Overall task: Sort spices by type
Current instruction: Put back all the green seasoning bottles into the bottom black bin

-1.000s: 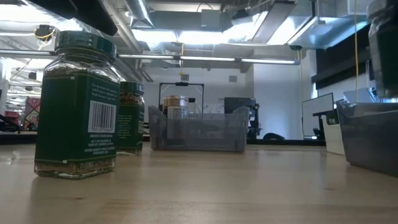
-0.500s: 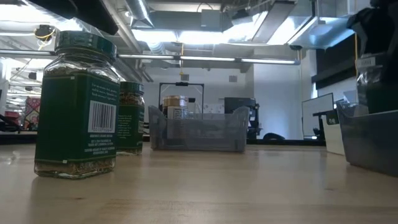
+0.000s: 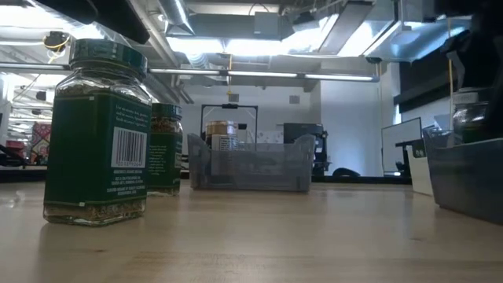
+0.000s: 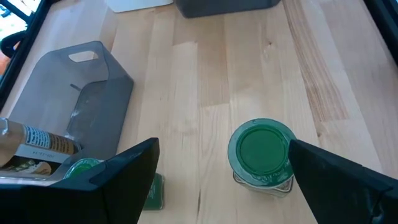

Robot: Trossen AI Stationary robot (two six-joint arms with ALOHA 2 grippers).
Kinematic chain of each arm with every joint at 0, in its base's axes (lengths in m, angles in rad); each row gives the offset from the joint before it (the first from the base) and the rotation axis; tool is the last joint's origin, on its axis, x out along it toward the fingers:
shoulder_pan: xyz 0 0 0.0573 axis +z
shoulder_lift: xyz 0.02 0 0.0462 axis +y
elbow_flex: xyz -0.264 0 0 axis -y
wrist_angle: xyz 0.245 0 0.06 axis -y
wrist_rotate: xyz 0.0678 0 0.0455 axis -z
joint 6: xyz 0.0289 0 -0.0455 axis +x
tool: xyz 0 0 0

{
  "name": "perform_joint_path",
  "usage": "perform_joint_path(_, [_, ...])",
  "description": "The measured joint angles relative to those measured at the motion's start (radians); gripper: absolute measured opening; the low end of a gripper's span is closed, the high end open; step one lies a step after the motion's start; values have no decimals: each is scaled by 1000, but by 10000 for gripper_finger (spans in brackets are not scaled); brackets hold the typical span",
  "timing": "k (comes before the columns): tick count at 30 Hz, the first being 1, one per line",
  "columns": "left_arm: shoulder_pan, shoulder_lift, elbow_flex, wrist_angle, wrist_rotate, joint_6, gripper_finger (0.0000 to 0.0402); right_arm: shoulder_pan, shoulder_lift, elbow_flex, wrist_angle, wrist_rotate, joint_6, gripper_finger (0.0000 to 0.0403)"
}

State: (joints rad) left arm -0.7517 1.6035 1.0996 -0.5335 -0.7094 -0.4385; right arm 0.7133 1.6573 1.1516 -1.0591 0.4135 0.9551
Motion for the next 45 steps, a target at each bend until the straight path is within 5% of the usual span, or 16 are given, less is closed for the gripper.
perform_joint_path(8, [0, 0, 0, 0, 0, 1, 354, -1, 3, 121, -119, -38, 22, 306])
perform_joint_path(19, [0, 0, 0, 2, 0, -19, 354, -1, 2, 316, -261, 49, 35, 303])
perform_joint_path(32, [142, -2, 0, -87, -28, -74, 354, -1, 2, 141, 310, 436, -28, 305])
perform_joint_path(45, [269, -14, 0, -247, 156, -53, 331, -1, 2, -10, 508, 485, -66, 305])
